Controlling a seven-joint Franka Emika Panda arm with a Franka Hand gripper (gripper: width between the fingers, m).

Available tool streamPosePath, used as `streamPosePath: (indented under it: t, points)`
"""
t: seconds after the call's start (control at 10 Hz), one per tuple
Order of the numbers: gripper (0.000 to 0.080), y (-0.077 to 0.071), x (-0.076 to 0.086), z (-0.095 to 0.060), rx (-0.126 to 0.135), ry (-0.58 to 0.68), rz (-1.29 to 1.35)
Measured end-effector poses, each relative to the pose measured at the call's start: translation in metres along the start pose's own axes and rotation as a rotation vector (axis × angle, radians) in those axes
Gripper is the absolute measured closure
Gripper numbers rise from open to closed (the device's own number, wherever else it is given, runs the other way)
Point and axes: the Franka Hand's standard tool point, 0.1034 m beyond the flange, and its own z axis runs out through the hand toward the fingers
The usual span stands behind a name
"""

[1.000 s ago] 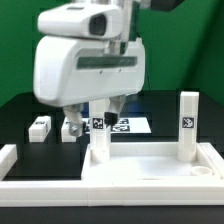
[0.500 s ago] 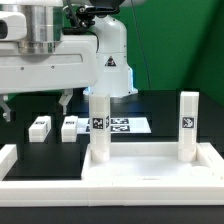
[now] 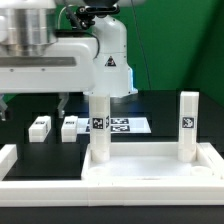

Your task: Assemble desk

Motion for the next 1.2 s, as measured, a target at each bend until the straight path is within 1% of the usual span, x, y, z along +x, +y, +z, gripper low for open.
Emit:
streamPosePath:
  t: [0.1,0.2,0.3,0.4,0.5,0.7,0.8,0.9,1.0,1.1,1.2]
  points:
    - [0.0151,0.002,-0.021,0.016,0.026,-0.025,0.119]
    - [0.0151,0.001,-0.033,0.021,0.062,-0.062,0.193]
    - [0.0151,0.019,-0.041,0.021,0.075,-0.060,0.276]
    - [0.0151,0.022,-0.039,0.021,0.065,-0.058,0.385]
    - [0.0151,0.016,-0.038,0.022,0.065,-0.060,0.403]
    - [0.0151,0.018,-0.039,0.023,0.066,-0.063,0.400]
    - [0.0151,0.022,-0.054,0.025,0.109,-0.143,0.394]
    - [0.0151,0.030,-0.070,0.026,0.164,-0.214,0.371]
    - [0.0151,0.034,-0.089,0.027,0.230,-0.345,0.375]
    - [0.0151,0.028,-0.101,0.025,0.292,-0.489,0.369]
    - [0.0151,0.021,-0.102,0.025,0.307,-0.567,0.358]
